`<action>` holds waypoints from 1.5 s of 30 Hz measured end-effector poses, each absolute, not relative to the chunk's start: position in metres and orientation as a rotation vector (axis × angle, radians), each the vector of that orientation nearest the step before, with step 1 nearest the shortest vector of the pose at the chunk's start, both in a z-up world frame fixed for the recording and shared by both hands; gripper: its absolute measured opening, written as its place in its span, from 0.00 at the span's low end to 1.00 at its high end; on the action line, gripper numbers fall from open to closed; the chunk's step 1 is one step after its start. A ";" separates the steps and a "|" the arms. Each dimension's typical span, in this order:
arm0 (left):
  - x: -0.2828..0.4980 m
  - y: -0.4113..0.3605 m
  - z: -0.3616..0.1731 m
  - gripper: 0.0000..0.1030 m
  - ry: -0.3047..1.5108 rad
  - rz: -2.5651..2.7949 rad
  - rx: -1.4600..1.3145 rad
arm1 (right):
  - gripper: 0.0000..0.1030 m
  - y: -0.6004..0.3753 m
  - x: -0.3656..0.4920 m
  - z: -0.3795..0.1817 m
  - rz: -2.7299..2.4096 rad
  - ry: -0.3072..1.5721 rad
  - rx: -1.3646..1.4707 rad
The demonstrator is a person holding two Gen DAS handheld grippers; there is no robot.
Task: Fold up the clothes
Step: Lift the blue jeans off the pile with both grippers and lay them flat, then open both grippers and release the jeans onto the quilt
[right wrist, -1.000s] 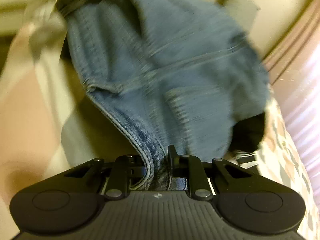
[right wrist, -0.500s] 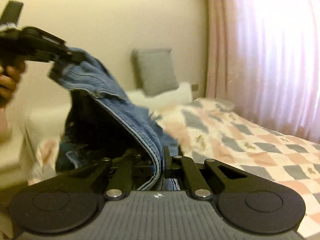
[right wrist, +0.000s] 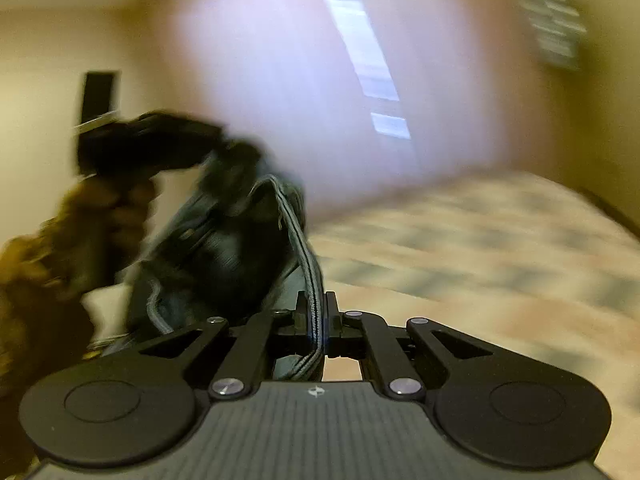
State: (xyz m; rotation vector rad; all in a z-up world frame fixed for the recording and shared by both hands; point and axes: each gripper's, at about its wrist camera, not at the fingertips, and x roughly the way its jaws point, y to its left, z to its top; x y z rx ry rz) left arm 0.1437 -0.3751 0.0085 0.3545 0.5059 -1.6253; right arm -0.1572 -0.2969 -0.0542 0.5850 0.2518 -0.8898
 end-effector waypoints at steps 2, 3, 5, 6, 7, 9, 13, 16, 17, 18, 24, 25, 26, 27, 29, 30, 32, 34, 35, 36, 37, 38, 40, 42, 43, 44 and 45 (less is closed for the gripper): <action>0.083 -0.399 -0.034 0.25 0.638 -1.715 0.433 | 0.04 -0.332 -0.217 -0.088 -1.062 0.321 0.756; 0.056 -0.406 -0.055 0.27 0.698 -1.756 0.467 | 0.05 -0.349 -0.247 -0.113 -1.149 0.366 0.843; 0.024 -0.393 -0.097 0.35 0.784 -1.817 0.510 | 0.11 -0.381 -0.294 -0.182 -1.319 0.505 1.043; 0.020 -0.380 -0.120 0.37 0.832 -1.819 0.524 | 0.13 -0.389 -0.319 -0.213 -1.380 0.529 1.157; 0.015 -0.367 -0.142 0.37 0.879 -1.796 0.540 | 0.15 -0.390 -0.338 -0.237 -1.427 0.548 1.225; 0.035 -0.333 -0.189 0.37 0.980 -1.675 0.574 | 0.20 -0.384 -0.370 -0.273 -1.483 0.591 1.307; 0.112 -0.260 -0.271 0.33 1.171 -1.309 0.624 | 0.37 -0.372 -0.364 -0.306 -1.417 0.690 1.346; 0.190 -0.197 -0.302 0.32 1.227 -0.978 0.614 | 0.38 -0.359 -0.339 -0.320 -1.340 0.743 1.373; 0.217 -0.181 -0.305 0.32 1.214 -0.883 0.592 | 0.40 -0.355 -0.332 -0.325 -1.322 0.747 1.378; 0.240 -0.171 -0.303 0.33 1.192 -0.814 0.569 | 0.41 -0.350 -0.321 -0.325 -1.303 0.751 1.378; 0.358 -0.152 -0.279 0.63 1.046 -0.564 0.386 | 0.50 -0.358 -0.238 -0.320 -1.207 0.813 1.292; 0.375 -0.160 -0.276 0.64 1.009 -0.561 0.394 | 0.50 -0.363 -0.223 -0.320 -1.202 0.814 1.278; 0.390 -0.167 -0.273 0.65 0.974 -0.569 0.416 | 0.51 -0.364 -0.207 -0.319 -1.197 0.814 1.266; 0.405 -0.176 -0.273 0.65 0.954 -0.587 0.438 | 0.52 -0.364 -0.196 -0.314 -1.193 0.814 1.258; 0.433 -0.203 -0.276 0.65 0.944 -0.619 0.476 | 0.53 -0.365 -0.163 -0.313 -1.190 0.820 1.244; 0.448 -0.215 -0.274 0.66 0.941 -0.622 0.491 | 0.53 -0.363 -0.147 -0.315 -1.179 0.823 1.245; 0.476 -0.239 -0.270 0.72 0.929 -0.611 0.510 | 0.53 -0.359 -0.116 -0.318 -1.154 0.828 1.249; 0.508 -0.259 -0.267 0.84 0.926 -0.584 0.507 | 0.54 -0.353 -0.087 -0.322 -1.135 0.837 1.260; 0.526 -0.269 -0.271 0.84 0.940 -0.573 0.501 | 0.54 -0.350 -0.078 -0.324 -1.133 0.840 1.268; 0.543 -0.278 -0.276 0.84 0.966 -0.571 0.497 | 0.54 -0.346 -0.069 -0.325 -1.133 0.843 1.276; 0.556 -0.290 -0.283 0.84 0.994 -0.574 0.498 | 0.55 -0.344 -0.062 -0.325 -1.137 0.845 1.280; 0.564 -0.301 -0.294 0.84 1.015 -0.567 0.525 | 0.57 -0.342 -0.056 -0.324 -1.142 0.847 1.282; 0.576 -0.320 -0.321 0.83 1.045 -0.520 0.639 | 0.64 -0.338 -0.047 -0.323 -1.163 0.851 1.284; 0.580 -0.327 -0.351 0.75 1.050 -0.465 0.769 | 0.66 -0.336 -0.045 -0.321 -1.203 0.853 1.284; 0.577 -0.325 -0.361 0.57 1.009 -0.449 0.825 | 0.66 -0.336 -0.047 -0.320 -1.231 0.850 1.289; 0.574 -0.321 -0.365 0.53 0.961 -0.452 0.871 | 0.66 -0.337 -0.049 -0.320 -1.261 0.847 1.297; 0.573 -0.313 -0.363 0.44 0.938 -0.469 0.885 | 0.66 -0.338 -0.051 -0.320 -1.289 0.846 1.306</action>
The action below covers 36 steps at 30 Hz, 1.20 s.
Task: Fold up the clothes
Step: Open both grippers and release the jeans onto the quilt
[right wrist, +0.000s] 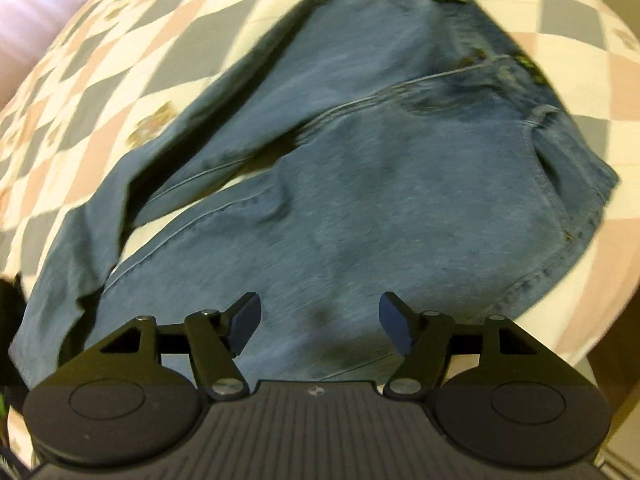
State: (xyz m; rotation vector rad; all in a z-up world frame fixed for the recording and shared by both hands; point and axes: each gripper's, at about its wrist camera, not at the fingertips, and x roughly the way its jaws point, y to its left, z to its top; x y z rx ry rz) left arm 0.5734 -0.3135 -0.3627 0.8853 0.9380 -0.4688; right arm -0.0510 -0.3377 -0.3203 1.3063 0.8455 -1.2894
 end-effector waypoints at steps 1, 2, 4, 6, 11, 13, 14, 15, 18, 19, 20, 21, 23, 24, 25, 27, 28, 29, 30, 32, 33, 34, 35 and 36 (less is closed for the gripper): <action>0.576 -0.305 -0.357 0.31 0.925 -0.474 0.887 | 0.66 -0.338 -0.052 -0.321 -1.310 0.843 1.316; 0.581 -0.296 -0.349 0.30 0.905 -0.473 0.892 | 0.66 -0.338 -0.054 -0.322 -1.329 0.840 1.325; 0.600 -0.273 -0.323 0.25 0.833 -0.444 0.910 | 0.66 -0.339 -0.055 -0.324 -1.353 0.836 1.335; 0.618 -0.253 -0.293 0.23 0.720 -0.393 0.952 | 0.66 -0.341 -0.052 -0.326 -1.358 0.839 1.330; 0.699 -0.211 -0.210 0.20 0.563 -0.229 0.946 | 0.66 -0.342 -0.044 -0.332 -1.359 0.825 1.345; 0.724 -0.208 -0.217 0.28 0.516 -0.170 1.047 | 0.66 -0.342 -0.037 -0.335 -1.341 0.829 1.347; 0.732 -0.209 -0.232 0.32 0.489 -0.136 1.136 | 0.66 -0.342 -0.033 -0.337 -1.329 0.836 1.347; 0.739 -0.209 -0.247 0.38 0.473 -0.105 1.210 | 0.66 -0.340 -0.029 -0.338 -1.317 0.844 1.349; 0.749 -0.195 -0.265 0.37 0.644 -0.089 1.151 | 0.69 -0.337 -0.023 -0.338 -1.287 0.860 1.341; 0.743 -0.187 -0.259 0.37 0.697 -0.121 1.073 | 0.70 -0.336 -0.024 -0.336 -1.288 0.856 1.338; 0.736 -0.180 -0.252 0.37 0.739 -0.152 1.008 | 0.71 -0.334 -0.027 -0.335 -1.294 0.848 1.340; 0.725 -0.175 -0.244 0.43 0.744 -0.181 0.985 | 0.72 -0.332 -0.031 -0.334 -1.307 0.837 1.350; 0.696 -0.165 -0.226 0.60 0.715 -0.245 0.970 | 0.72 -0.330 -0.042 -0.335 -1.335 0.812 1.380; 0.682 -0.161 -0.219 0.67 0.700 -0.281 0.962 | 0.72 -0.328 -0.046 -0.336 -1.348 0.802 1.392; 0.670 -0.158 -0.213 0.67 0.689 -0.312 0.957 | 0.72 -0.327 -0.050 -0.338 -1.360 0.796 1.404; 0.653 -0.159 -0.214 0.67 0.693 -0.339 0.972 | 0.72 -0.327 -0.056 -0.342 -1.366 0.793 1.428; 0.644 -0.161 -0.221 0.66 0.703 -0.332 1.008 | 0.72 -0.328 -0.056 -0.345 -1.360 0.792 1.440; 0.634 -0.166 -0.232 0.67 0.721 -0.333 1.063 | 0.72 -0.328 -0.056 -0.346 -1.349 0.792 1.445; 0.624 -0.168 -0.243 0.67 0.740 -0.346 1.125 | 0.72 -0.330 -0.055 -0.347 -1.338 0.792 1.449; 0.603 -0.164 -0.269 0.67 0.755 -0.370 1.246 | 0.72 -0.332 -0.052 -0.345 -1.309 0.792 1.431; 0.593 -0.159 -0.276 0.67 0.750 -0.373 1.273 | 0.72 -0.333 -0.052 -0.344 -1.296 0.793 1.416; 0.583 -0.155 -0.281 0.66 0.756 -0.378 1.279 | 0.72 -0.333 -0.053 -0.342 -1.289 0.795 1.396; 0.574 -0.150 -0.280 0.66 0.790 -0.391 1.231 | 0.72 -0.333 -0.059 -0.339 -1.296 0.791 1.381; 0.564 -0.146 -0.279 0.65 0.826 -0.410 1.177 | 0.72 -0.333 -0.065 -0.337 -1.305 0.785 1.366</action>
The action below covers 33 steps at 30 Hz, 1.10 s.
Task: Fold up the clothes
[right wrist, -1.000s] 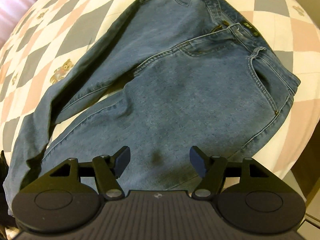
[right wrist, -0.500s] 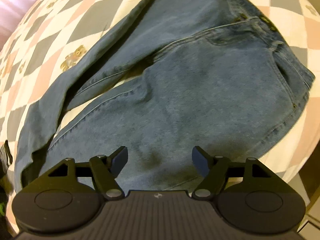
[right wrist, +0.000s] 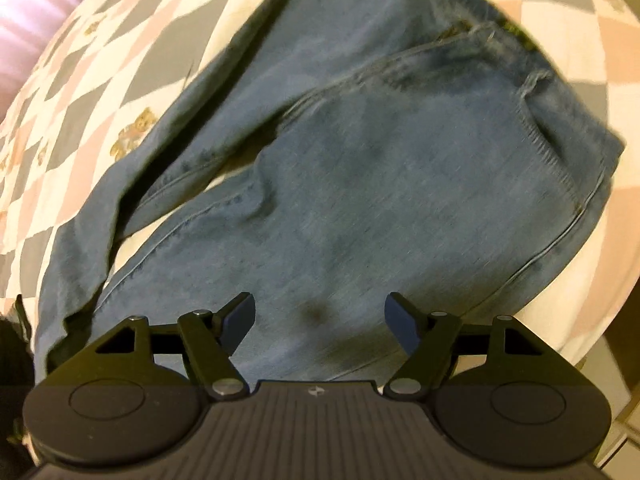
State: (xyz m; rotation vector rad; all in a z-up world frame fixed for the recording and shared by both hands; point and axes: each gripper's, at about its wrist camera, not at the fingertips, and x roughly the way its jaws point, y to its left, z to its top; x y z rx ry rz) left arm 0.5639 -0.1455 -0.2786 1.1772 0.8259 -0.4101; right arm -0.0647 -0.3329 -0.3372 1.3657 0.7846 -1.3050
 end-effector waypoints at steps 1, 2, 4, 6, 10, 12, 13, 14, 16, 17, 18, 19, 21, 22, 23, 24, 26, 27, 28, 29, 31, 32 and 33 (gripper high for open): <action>0.552 -0.142 -0.277 0.65 0.867 -0.442 1.112 | 0.72 -0.333 -0.071 -0.335 -1.314 0.779 1.351; 0.537 -0.138 -0.275 0.65 0.903 -0.476 1.050 | 0.72 -0.331 -0.081 -0.333 -1.326 0.759 1.344; 0.499 -0.135 -0.272 0.66 0.955 -0.558 0.942 | 0.72 -0.327 -0.107 -0.330 -1.355 0.707 1.334; 0.461 -0.132 -0.275 0.67 1.031 -0.646 0.805 | 0.72 -0.322 -0.138 -0.330 -1.392 0.636 1.335; 0.403 -0.123 -0.292 0.69 1.260 -0.743 0.432 | 0.72 -0.311 -0.213 -0.344 -1.473 0.481 1.421; 0.381 -0.122 -0.306 0.69 1.346 -0.736 0.274 | 0.72 -0.305 -0.247 -0.353 -1.496 0.407 1.458; 0.370 -0.122 -0.313 0.69 1.383 -0.732 0.203 | 0.72 -0.303 -0.261 -0.358 -1.501 0.383 1.471; 0.358 -0.122 -0.321 0.69 1.411 -0.729 0.139 | 0.72 -0.302 -0.277 -0.364 -1.501 0.363 1.485; 0.339 -0.123 -0.333 0.70 1.427 -0.725 0.046 | 0.72 -0.302 -0.304 -0.377 -1.494 0.336 1.510; 0.330 -0.123 -0.340 0.71 1.430 -0.717 -0.004 | 0.72 -0.303 -0.318 -0.385 -1.483 0.314 1.526; 0.323 -0.122 -0.348 0.72 1.438 -0.699 -0.058 | 0.72 -0.304 -0.326 -0.392 -1.472 0.293 1.542; 0.317 -0.122 -0.356 0.72 1.443 -0.678 -0.113 | 0.72 -0.305 -0.335 -0.401 -1.462 0.272 1.563; 0.311 -0.120 -0.375 0.72 1.439 -0.626 -0.213 | 0.72 -0.302 -0.348 -0.415 -1.425 0.213 1.605; 0.309 -0.119 -0.384 0.72 1.434 -0.601 -0.256 | 0.73 -0.301 -0.353 -0.422 -1.400 0.180 1.625; 0.307 -0.118 -0.392 0.72 1.426 -0.579 -0.293 | 0.73 -0.301 -0.356 -0.426 -1.376 0.166 1.629; 0.307 -0.117 -0.398 0.72 1.414 -0.565 -0.313 | 0.73 -0.300 -0.359 -0.428 -1.351 0.156 1.624; 0.308 -0.116 -0.408 0.72 1.387 -0.536 -0.348 | 0.72 -0.299 -0.364 -0.431 -1.304 0.120 1.618; 0.312 -0.116 -0.409 0.72 1.365 -0.523 -0.351 | 0.67 -0.297 -0.368 -0.432 -1.279 0.090 1.620; 0.315 -0.115 -0.411 0.72 1.343 -0.509 -0.353 | 0.62 -0.295 -0.370 -0.433 -1.256 0.063 1.624; 0.320 -0.114 -0.412 0.72 1.322 -0.497 -0.358 | 0.56 -0.294 -0.372 -0.435 -1.238 0.042 1.632; 0.332 -0.115 -0.415 0.70 1.296 -0.492 -0.366 | 0.48 -0.291 -0.374 -0.442 -1.211 -0.001 1.646; 0.337 -0.118 -0.417 0.70 1.289 -0.497 -0.356 | 0.48 -0.288 -0.374 -0.446 -1.204 -0.022 1.653; 0.341 -0.123 -0.420 0.66 1.285 -0.502 -0.326 | 0.48 -0.288 -0.373 -0.449 -1.203 -0.043 1.652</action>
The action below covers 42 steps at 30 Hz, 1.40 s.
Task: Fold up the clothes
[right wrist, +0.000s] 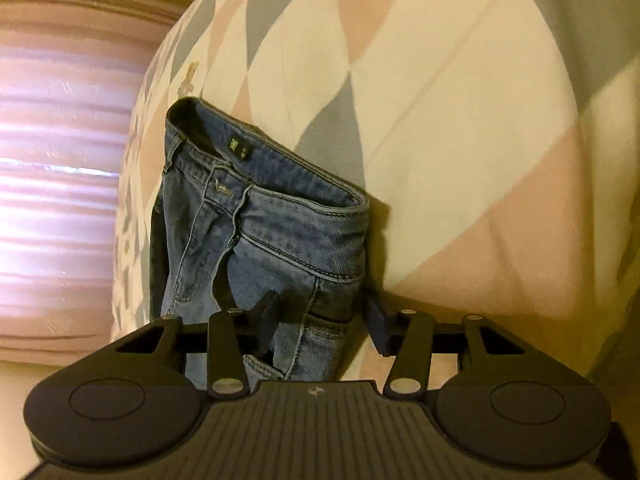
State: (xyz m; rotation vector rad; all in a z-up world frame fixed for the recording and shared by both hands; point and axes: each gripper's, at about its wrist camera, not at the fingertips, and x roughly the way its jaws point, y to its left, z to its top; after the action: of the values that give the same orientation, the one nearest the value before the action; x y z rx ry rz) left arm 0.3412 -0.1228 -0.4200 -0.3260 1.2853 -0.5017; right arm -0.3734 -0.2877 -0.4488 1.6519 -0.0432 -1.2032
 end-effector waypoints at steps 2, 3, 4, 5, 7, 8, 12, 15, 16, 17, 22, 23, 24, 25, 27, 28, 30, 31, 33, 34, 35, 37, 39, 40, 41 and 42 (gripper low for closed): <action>0.349 -0.132 -0.425 0.52 1.276 -0.509 -0.264 | 0.48 -0.287 -0.370 -0.455 -1.213 -0.089 1.648; 0.350 -0.135 -0.425 0.33 1.269 -0.510 -0.227 | 0.48 -0.289 -0.368 -0.457 -1.216 -0.108 1.645; 0.351 -0.138 -0.424 0.19 1.261 -0.520 -0.196 | 0.46 -0.291 -0.365 -0.458 -1.218 -0.127 1.642; 0.352 -0.140 -0.422 0.14 1.254 -0.533 -0.170 | 0.35 -0.296 -0.362 -0.455 -1.230 -0.114 1.632; 0.351 -0.140 -0.413 0.08 1.234 -0.563 -0.143 | 0.16 -0.306 -0.355 -0.447 -1.255 -0.076 1.611; 0.349 -0.140 -0.407 0.08 1.219 -0.575 -0.130 | 0.13 -0.308 -0.356 -0.442 -1.251 -0.081 1.616; 0.327 -0.130 -0.367 0.05 1.148 -0.641 -0.124 | 0.09 -0.315 -0.371 -0.387 -1.214 -0.039 1.506; 0.296 -0.111 -0.336 0.05 1.121 -0.713 -0.140 | 0.09 -0.317 -0.392 -0.350 -1.239 -0.006 1.434; 0.284 -0.104 -0.332 0.05 1.123 -0.733 -0.137 | 0.09 -0.317 -0.399 -0.341 -1.262 0.012 1.411; 0.272 -0.100 -0.332 0.06 1.138 -0.744 -0.123 | 0.09 -0.317 -0.407 -0.333 -1.286 0.030 1.389; 0.249 -0.062 -0.378 0.14 1.267 -0.600 -0.083 | 0.28 -0.331 -0.415 -0.384 -1.370 0.395 1.437; 0.251 -0.052 -0.385 0.14 1.288 -0.570 -0.122 | 0.36 -0.332 -0.413 -0.392 -1.400 0.400 1.474; 0.257 -0.043 -0.384 0.15 1.273 -0.556 -0.179 | 0.40 -0.331 -0.408 -0.396 -1.434 0.382 1.493; 0.267 -0.038 -0.380 0.22 1.240 -0.534 -0.198 | 0.40 -0.332 -0.404 -0.396 -1.445 0.369 1.487; 0.291 -0.027 -0.373 0.33 1.178 -0.487 -0.235 | 0.41 -0.335 -0.388 -0.393 -1.467 0.409 1.438; 0.310 -0.024 -0.374 0.33 1.163 -0.459 -0.255 | 0.41 -0.338 -0.379 -0.392 -1.485 0.441 1.407; 0.346 -0.027 -0.379 0.33 1.143 -0.427 -0.288 | 0.41 -0.335 -0.371 -0.389 -1.548 0.454 1.380; 0.365 -0.031 -0.383 0.34 1.136 -0.420 -0.302 | 0.41 -0.333 -0.368 -0.388 -1.579 0.445 1.378; 0.402 -0.046 -0.393 0.39 1.144 -0.450 -0.325 | 0.41 -0.332 -0.361 -0.382 -1.638 0.442 1.364; 0.414 -0.058 -0.400 0.39 1.152 -0.462 -0.299 | 0.41 -0.327 -0.356 -0.378 -1.673 0.450 1.335; 0.427 -0.070 -0.407 0.40 1.160 -0.474 -0.274 | 0.44 -0.324 -0.349 -0.374 -1.706 0.463 1.305; 0.449 -0.089 -0.419 0.42 1.176 -0.502 -0.239 | 0.46 -0.313 -0.337 -0.368 -1.768 0.478 1.265; 0.458 -0.097 -0.425 0.31 1.193 -0.545 -0.247 | 0.46 -0.303 -0.323 -0.366 -1.801 0.463 1.266; 0.462 -0.100 -0.427 0.14 1.202 -0.572 -0.255 | 0.46 -0.298 -0.313 -0.364 -1.815 0.455 1.260; 0.465 -0.102 -0.426 0.13 1.206 -0.598 -0.258 | 0.46 -0.292 -0.304 -0.363 -1.823 0.452 1.252; 0.464 -0.101 -0.418 0.13 1.187 -0.625 -0.247 | 0.46 -0.288 -0.294 -0.361 -1.829 0.451 1.243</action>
State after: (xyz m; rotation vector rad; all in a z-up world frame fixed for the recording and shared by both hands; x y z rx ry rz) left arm 0.4641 -0.1006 -0.4182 -0.2474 1.1870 -0.6254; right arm -0.2940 -0.2876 -0.3611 1.2430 0.4510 -1.8294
